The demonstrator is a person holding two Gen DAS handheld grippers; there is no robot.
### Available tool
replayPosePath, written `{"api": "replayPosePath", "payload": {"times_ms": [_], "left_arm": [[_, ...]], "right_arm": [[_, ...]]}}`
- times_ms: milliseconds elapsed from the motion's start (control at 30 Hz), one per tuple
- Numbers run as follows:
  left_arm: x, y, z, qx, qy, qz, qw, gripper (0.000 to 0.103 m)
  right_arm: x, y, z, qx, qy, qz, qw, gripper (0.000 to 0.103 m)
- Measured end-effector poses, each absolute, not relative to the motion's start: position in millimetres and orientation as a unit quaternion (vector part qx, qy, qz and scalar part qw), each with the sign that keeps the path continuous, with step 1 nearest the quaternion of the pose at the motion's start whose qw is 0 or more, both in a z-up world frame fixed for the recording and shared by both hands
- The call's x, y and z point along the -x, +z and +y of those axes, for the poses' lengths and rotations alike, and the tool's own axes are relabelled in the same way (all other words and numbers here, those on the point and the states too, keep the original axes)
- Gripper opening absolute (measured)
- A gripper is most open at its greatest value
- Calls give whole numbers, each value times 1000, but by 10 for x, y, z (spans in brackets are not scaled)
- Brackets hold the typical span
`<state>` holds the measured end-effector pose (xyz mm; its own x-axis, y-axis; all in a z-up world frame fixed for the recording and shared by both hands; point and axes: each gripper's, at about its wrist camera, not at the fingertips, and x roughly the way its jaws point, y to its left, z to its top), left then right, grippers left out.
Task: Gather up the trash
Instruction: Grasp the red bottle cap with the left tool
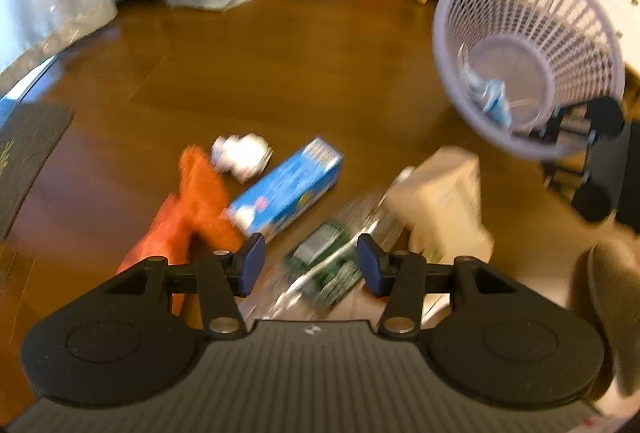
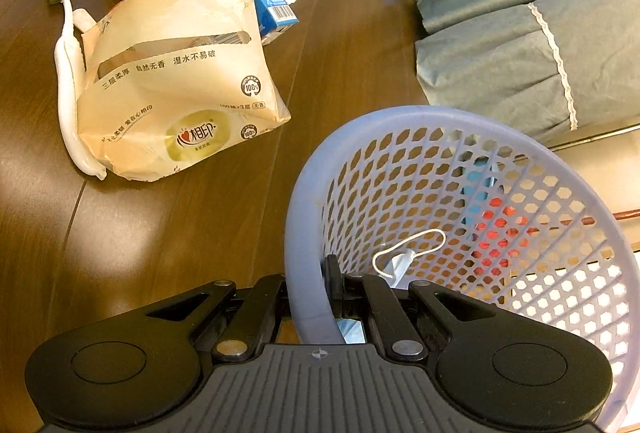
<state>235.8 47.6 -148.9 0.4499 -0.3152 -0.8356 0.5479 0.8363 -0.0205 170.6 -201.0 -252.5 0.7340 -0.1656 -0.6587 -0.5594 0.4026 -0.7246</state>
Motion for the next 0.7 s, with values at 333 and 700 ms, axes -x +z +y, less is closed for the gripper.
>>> {"api": "replayPosePath", "payload": {"times_ms": [333,700], "left_arm": [[-2099,-1877,553,-170,-284,466,821,45],[-1947,-2250,-94,-209,-357,471,779,41]], "right_arm": [[-1778,-2514,-2002,531,125,345,764,0],[-1768,-2531,-2007,532,124,347,762,0]]}}
